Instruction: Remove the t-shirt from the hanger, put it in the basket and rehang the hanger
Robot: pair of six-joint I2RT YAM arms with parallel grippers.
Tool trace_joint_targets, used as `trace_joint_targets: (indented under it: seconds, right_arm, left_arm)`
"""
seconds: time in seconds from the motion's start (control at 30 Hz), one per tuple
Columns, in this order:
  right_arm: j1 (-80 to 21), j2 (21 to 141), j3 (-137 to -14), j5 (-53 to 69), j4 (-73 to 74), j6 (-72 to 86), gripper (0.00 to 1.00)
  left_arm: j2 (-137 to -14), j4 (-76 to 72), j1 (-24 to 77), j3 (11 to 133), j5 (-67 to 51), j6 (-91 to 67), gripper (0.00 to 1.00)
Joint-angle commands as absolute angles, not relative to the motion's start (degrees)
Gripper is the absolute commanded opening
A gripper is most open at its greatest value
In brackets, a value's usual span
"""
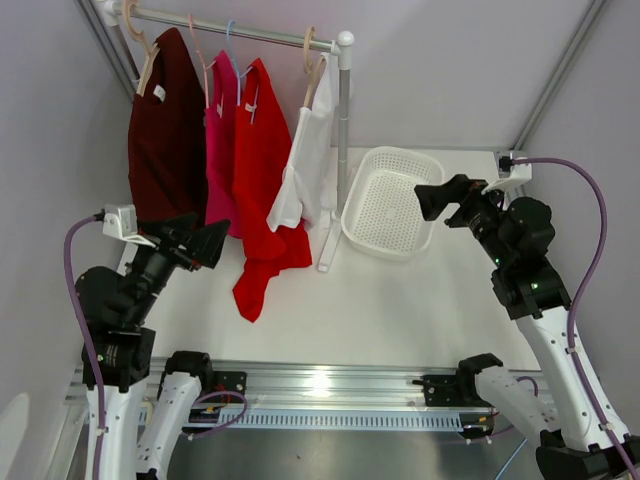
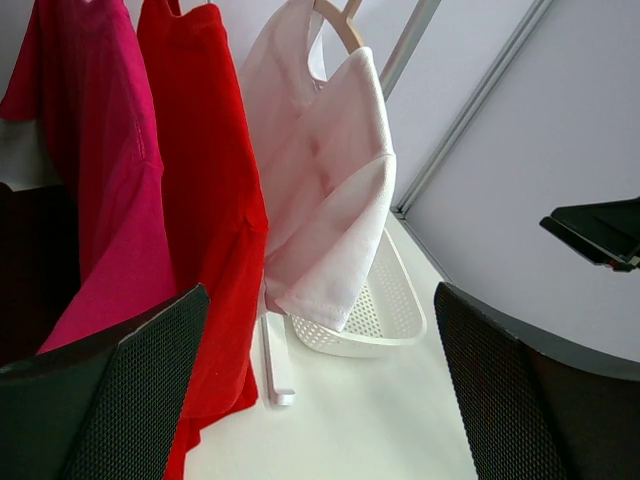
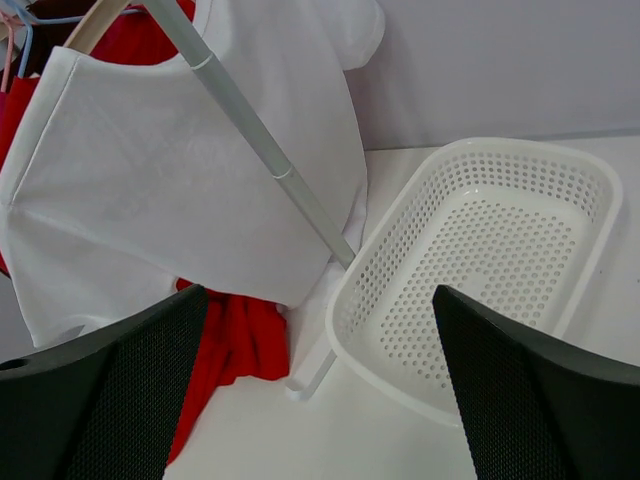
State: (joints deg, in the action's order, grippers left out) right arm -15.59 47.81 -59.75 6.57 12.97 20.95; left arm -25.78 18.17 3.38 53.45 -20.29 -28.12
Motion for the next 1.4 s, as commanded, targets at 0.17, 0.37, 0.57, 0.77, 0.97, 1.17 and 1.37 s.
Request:
trace_joint_targets:
  seconds: [0.17, 0.37, 0.57, 0.77, 0.97, 1.17, 1.37]
  right_arm:
    - [-15.82, 46.76, -58.54, 8.7, 10.2, 21.97, 0.99]
    - [-15.82, 46.32, -57.83, 8.44, 9.93, 22.24, 0.99]
    - [-15.82, 46.06, -57.75, 8.09, 10.46, 21.27, 0.99]
    - [-15.82, 45.88, -57.92, 7.47, 10.81, 20.39, 1.0]
    - [-15.82, 45.97, -57.92, 8.0, 10.28, 20.74, 0.99]
    - [-15.82, 46.14, -58.18, 7.82, 10.11, 20.65, 1.0]
    - [-15.82, 45.97, -59.06, 7.73, 11.07, 20.3, 0.99]
  left_arm:
    - [-41.64, 21.15, 4.39, 69.83, -24.44, -23.73, 1.0]
    - [-61.15, 29.8, 9.31, 93.48, -15.74, -20.48, 1.0]
    - [-74.78, 30.67, 14.67, 108.05, -10.56, -19.43, 0.99]
    - [-84.1, 25.25, 21.0, 114.34, -4.06, -13.1, 0.97]
    - [-87.62, 14.69, 25.13, 113.28, 0.78, -5.46, 0.96]
    - [-92.54, 11.26, 27.94, 116.53, 5.1, -1.15, 0.95]
    - [-99.83, 8.01, 30.67, 122.07, 9.12, 3.25, 0.88]
